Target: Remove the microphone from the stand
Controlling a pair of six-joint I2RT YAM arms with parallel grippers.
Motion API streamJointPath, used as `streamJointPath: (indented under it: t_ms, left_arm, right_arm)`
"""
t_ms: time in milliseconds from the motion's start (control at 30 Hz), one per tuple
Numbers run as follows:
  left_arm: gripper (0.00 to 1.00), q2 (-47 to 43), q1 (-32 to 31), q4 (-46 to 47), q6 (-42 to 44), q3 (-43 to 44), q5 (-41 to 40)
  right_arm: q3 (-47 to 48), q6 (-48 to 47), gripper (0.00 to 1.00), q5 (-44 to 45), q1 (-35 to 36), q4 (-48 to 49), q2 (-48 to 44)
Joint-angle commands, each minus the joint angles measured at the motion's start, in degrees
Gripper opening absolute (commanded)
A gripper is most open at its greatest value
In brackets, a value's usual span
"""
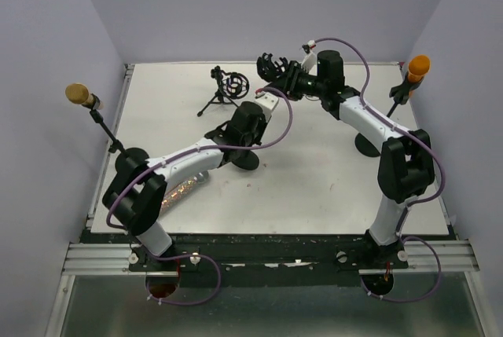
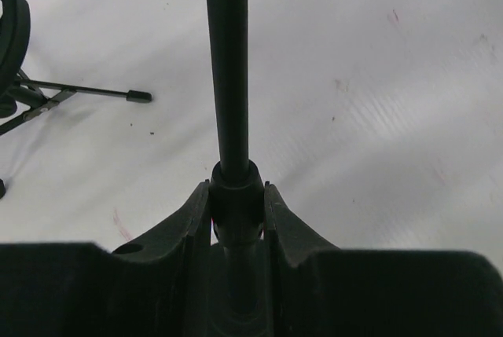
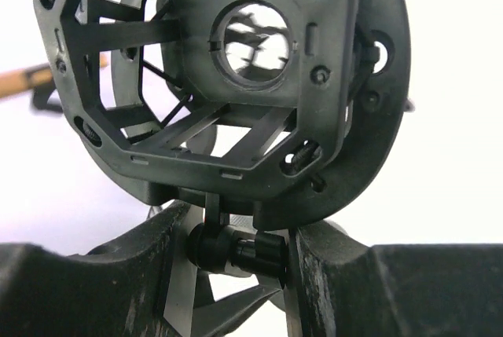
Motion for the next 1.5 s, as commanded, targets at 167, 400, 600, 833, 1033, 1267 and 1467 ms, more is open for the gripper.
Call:
streamJointPath:
  t_ms: [167, 400, 600, 833, 1033, 1267, 1467]
  left_arm:
    - [0.23, -0.03, -0.72, 4.65, 2.4, 1.47, -0.32]
    - [0.65, -6.63, 11.14, -0.37, 3.01, -3.27, 34.13]
    - [0.66, -4.01, 15.73, 0.33, 7.41, -4.61, 55.69]
    - [0.56, 2.68, 14.68, 8.85, 2.05, -4.69, 58.36]
    - [0.0, 3.47, 13.53, 12.62, -0.22, -4.51, 50.72]
    - [0.0, -1.97, 3.45, 16.5, 0.11, -5.75, 12.95]
    - [0.0, 2.76, -1.85, 13.88, 0.56, 2.16, -11.51]
  right_arm:
    - [-1.69, 1.53, 0.01, 12.73, 0.37, -6.41, -0.42]
    - [-7.67, -5.06, 0.01, -2.19, 0.45, 4.21, -1.48]
    - [-9.26, -7.71, 0.01, -13.98, 0.45, 12.31, -1.39]
    - [-8.03, -8.94, 0.01, -15.84, 0.45, 11.35, -1.48]
    - [-8.11, -8.59, 0.01, -11.72, 0.8, 9.07, -2.97]
    - [-1.45, -10.15, 0.01, 4.25, 4.31, -1.46, -4.55]
    - [1.57, -16.23, 0.01, 21.06, 10.29, -7.11, -8.15]
